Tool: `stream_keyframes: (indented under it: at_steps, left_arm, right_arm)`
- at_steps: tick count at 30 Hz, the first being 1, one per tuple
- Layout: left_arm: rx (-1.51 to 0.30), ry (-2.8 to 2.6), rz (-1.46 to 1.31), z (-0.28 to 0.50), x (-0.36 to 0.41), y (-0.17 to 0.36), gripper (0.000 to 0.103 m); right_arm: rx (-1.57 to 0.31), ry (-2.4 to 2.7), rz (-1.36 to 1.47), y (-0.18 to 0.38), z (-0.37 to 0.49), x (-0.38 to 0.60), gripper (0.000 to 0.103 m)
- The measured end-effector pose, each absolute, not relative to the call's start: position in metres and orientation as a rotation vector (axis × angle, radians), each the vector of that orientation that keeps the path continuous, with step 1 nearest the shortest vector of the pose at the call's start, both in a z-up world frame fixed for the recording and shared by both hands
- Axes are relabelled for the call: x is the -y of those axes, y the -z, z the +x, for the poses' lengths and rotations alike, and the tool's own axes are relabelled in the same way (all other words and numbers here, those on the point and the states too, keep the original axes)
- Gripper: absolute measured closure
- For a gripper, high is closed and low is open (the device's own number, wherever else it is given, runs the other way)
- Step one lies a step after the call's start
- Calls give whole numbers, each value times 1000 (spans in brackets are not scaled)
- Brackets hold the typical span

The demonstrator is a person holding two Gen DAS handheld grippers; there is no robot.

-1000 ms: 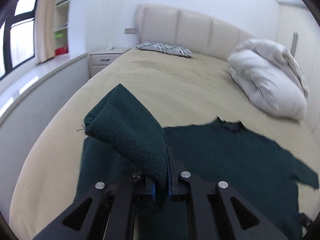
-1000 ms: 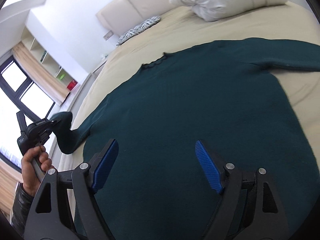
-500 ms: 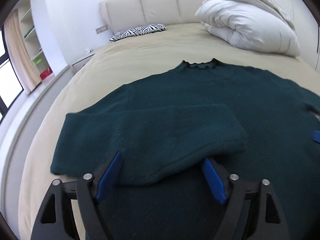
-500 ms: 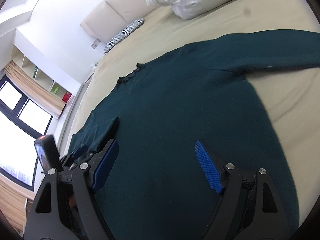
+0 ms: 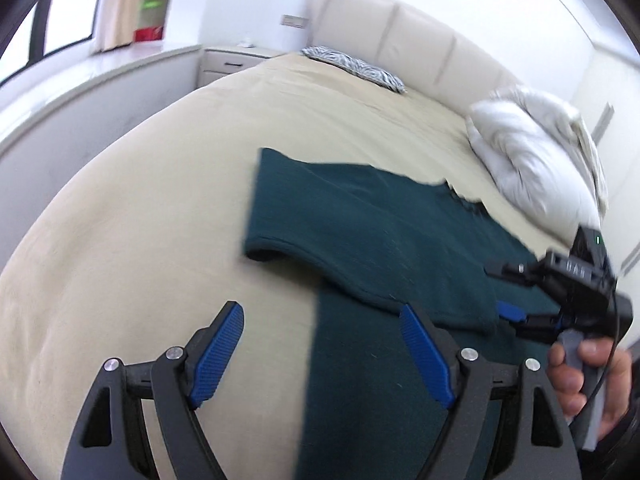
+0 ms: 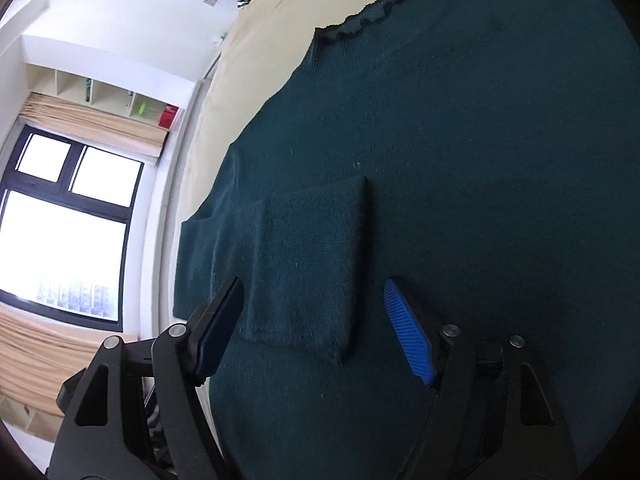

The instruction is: Fold small clothes

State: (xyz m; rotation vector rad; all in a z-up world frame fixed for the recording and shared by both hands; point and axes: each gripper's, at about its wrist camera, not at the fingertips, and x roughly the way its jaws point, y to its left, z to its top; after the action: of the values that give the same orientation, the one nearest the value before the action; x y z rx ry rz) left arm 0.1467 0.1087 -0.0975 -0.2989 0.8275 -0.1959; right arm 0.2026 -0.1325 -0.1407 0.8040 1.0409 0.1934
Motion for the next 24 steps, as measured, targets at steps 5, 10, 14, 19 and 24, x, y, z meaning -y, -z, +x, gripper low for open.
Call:
stream_keyframes:
  at_steps: [5,10,14,19,24]
  left_arm:
    - [-826,176,-369,156,-130,98,23]
    - [-805,171,-380,164,-140,90,23]
    - [-799,176,-404,178,-142,86,21]
    - [-813,183,-345,213,-124,82,21]
    - [-870,191,-267,262,-94,87,21]
  right_arm:
    - [-1048,-180,691,129,227,111,64]
    - [-1055,-187,490,114,245,94,96]
    - [-984,-154,448,88,245,125,96]
    - [-966,-74,418,78,243,185,96]
    - [-966,-35,455,82,245,229,96]
